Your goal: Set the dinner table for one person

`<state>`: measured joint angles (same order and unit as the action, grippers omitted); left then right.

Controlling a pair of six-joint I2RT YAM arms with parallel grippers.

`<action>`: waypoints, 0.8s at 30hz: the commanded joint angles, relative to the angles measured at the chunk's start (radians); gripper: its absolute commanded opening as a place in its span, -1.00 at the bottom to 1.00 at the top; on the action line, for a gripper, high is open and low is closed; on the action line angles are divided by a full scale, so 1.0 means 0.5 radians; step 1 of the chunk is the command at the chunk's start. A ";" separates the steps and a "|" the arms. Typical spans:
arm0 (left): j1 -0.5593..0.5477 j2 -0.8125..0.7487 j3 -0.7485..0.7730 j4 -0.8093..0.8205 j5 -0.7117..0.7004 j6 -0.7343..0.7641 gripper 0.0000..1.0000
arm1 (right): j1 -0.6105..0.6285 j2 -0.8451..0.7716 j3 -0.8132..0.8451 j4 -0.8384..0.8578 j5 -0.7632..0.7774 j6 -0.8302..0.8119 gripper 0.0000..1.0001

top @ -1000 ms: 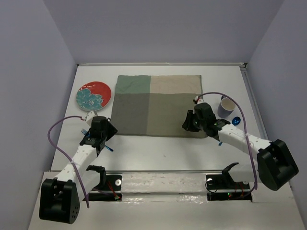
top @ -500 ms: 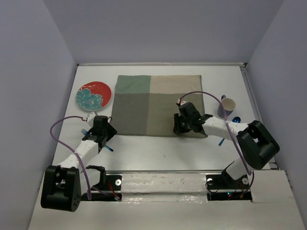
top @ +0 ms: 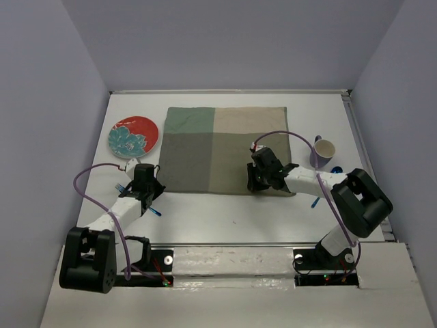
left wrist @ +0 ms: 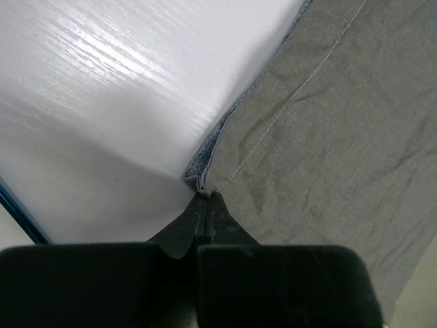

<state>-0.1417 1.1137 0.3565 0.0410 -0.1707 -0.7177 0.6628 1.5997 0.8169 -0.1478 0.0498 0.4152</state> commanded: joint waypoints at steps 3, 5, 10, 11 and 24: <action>0.013 -0.037 -0.016 0.007 0.065 0.043 -1.00 | 0.018 -0.003 -0.118 0.029 0.045 0.047 -0.41; 0.013 -0.116 -0.065 -0.030 0.099 0.015 -1.00 | 0.036 -0.027 -0.152 0.032 0.023 0.074 -0.42; 0.013 -0.371 -0.096 -0.174 0.123 -0.080 -1.00 | 0.073 -0.119 -0.281 0.032 -0.001 0.157 -0.43; 0.013 -0.402 -0.099 -0.201 0.133 -0.095 -1.00 | 0.073 -0.147 -0.293 0.032 0.002 0.160 -0.44; 0.007 -0.745 -0.078 -0.441 0.265 -0.295 -1.00 | 0.095 -0.322 -0.315 -0.091 0.026 0.185 -0.44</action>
<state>-0.1417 0.8169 0.3031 -0.1181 -0.0738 -0.8246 0.6994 1.4479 0.6590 -0.1322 0.0517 0.5098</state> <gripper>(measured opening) 0.015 0.282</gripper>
